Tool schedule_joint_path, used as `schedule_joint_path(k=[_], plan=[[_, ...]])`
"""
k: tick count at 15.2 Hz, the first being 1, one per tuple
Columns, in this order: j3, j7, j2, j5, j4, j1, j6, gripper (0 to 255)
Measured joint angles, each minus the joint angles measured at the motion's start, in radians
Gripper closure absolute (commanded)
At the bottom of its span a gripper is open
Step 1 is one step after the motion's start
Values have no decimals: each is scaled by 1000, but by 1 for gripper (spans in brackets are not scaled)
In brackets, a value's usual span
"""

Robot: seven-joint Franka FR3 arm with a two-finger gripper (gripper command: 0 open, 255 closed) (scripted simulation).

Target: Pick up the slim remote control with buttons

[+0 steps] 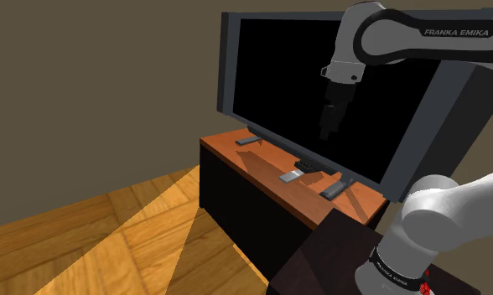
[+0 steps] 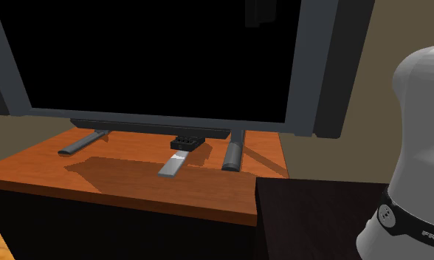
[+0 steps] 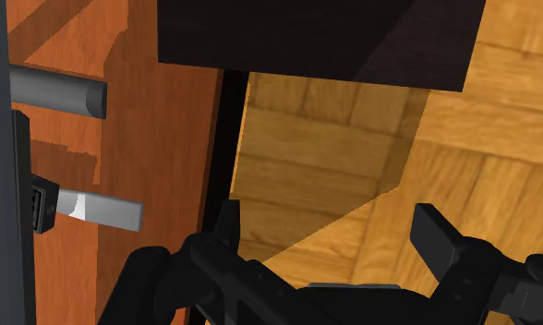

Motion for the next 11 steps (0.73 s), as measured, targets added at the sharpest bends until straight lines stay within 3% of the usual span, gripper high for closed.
schedule_joint_path(k=[3, 11], plan=[[-29, -49, -5, -21, -27, 0, 24, 0], [-224, -367, 7, -162, -161, -10, 189, 0]])
